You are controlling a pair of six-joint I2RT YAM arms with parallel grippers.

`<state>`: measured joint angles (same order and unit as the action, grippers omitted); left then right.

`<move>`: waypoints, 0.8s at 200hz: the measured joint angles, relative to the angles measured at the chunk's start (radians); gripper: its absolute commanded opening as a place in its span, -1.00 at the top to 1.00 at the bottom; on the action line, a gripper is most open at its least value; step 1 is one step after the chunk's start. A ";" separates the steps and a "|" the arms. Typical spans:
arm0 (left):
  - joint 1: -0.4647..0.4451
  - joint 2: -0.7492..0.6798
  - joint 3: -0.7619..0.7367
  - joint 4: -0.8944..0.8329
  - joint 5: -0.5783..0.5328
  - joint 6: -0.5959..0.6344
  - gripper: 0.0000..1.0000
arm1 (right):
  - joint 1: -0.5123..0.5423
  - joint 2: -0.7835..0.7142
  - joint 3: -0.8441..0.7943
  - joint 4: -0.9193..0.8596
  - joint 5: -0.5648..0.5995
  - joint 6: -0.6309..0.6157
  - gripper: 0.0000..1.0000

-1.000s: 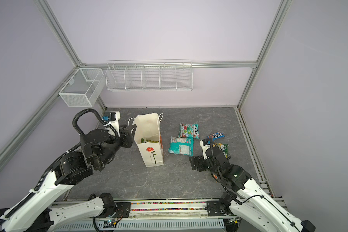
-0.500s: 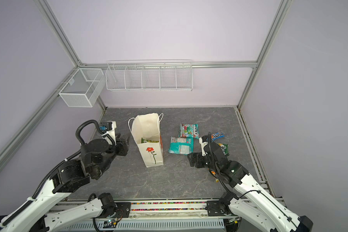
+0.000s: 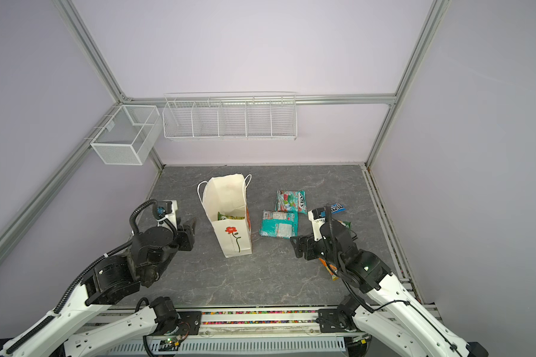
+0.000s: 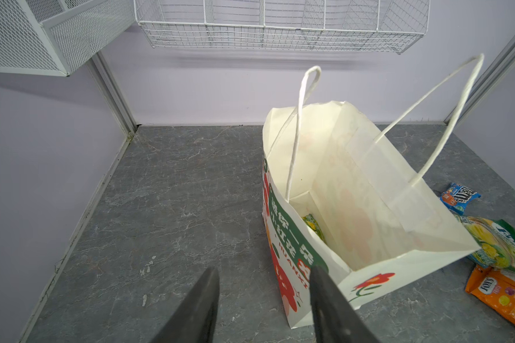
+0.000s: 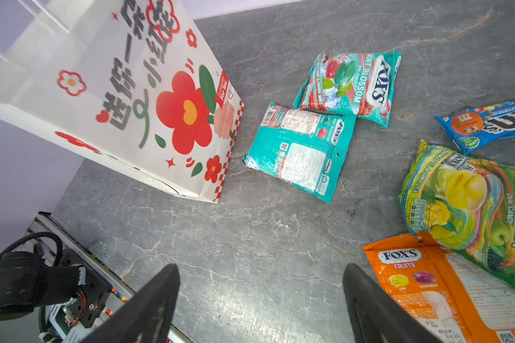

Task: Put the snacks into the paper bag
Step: 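Withdraw the left gripper from the bag while the right gripper moves toward the teal packs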

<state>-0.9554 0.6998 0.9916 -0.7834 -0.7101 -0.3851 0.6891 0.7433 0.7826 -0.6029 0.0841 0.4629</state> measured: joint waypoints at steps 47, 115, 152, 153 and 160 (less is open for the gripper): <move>0.004 -0.021 -0.058 0.025 0.009 0.003 0.01 | -0.001 0.020 -0.001 -0.001 0.021 -0.005 -0.78; 0.026 -0.074 -0.151 0.050 0.026 0.019 -0.01 | -0.008 0.095 0.000 -0.009 0.020 -0.008 -0.77; 0.026 -0.108 -0.152 0.057 0.047 0.034 -0.01 | -0.009 0.110 0.005 -0.009 0.021 -0.011 -0.78; 0.026 -0.108 -0.152 0.057 0.047 0.034 -0.01 | -0.009 0.111 0.005 -0.009 0.022 -0.011 -0.78; 0.026 -0.109 -0.152 0.057 0.050 0.036 -0.01 | -0.011 0.123 0.008 -0.009 0.022 -0.013 -0.78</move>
<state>-0.9291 0.5903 0.8394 -0.7265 -0.6605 -0.3489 0.6785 0.8661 0.7906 -0.6117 0.1062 0.4503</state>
